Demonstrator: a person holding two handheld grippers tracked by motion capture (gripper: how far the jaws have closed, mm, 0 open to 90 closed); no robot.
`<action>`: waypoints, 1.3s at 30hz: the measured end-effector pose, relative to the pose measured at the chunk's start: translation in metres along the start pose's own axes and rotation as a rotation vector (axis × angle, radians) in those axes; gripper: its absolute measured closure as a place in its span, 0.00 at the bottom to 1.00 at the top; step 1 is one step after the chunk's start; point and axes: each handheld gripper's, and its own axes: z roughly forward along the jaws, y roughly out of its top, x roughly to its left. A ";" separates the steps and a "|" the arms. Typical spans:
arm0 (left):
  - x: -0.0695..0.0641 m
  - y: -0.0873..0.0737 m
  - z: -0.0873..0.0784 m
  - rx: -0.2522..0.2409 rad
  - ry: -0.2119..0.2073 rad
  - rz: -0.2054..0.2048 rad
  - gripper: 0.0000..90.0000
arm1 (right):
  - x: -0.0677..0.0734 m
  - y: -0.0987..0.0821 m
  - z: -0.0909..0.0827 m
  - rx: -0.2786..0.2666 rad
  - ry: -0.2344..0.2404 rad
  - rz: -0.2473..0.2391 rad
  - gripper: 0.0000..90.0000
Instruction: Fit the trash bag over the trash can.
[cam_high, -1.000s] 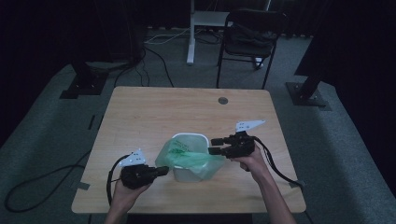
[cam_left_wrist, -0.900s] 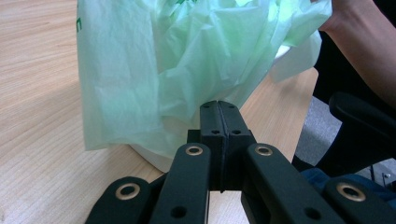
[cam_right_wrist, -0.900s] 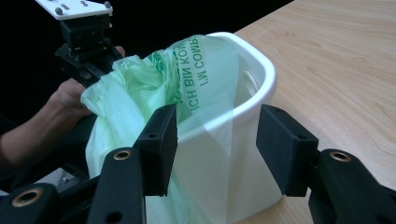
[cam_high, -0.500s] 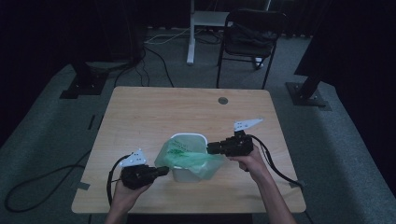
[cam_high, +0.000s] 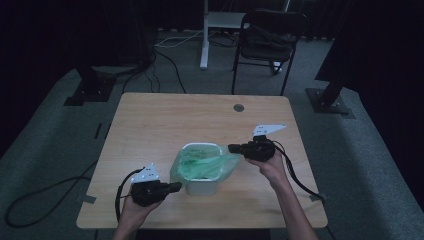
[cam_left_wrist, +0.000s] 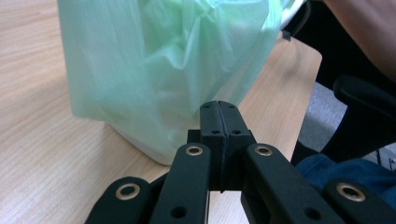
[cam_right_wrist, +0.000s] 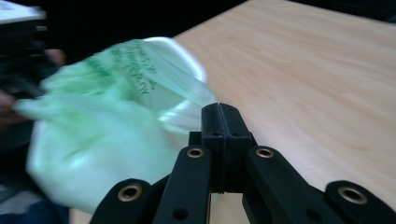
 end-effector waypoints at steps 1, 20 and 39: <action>0.000 -0.001 0.001 0.006 -0.001 0.003 1.00 | -0.001 0.002 0.000 0.001 -0.022 -0.003 1.00; 0.006 -0.024 -0.003 0.063 0.066 -0.010 0.90 | -0.011 0.021 0.014 0.013 -0.160 -0.034 1.00; 0.014 0.041 -0.031 -0.097 0.115 0.025 0.64 | 0.041 0.010 -0.008 0.012 0.014 -0.096 0.58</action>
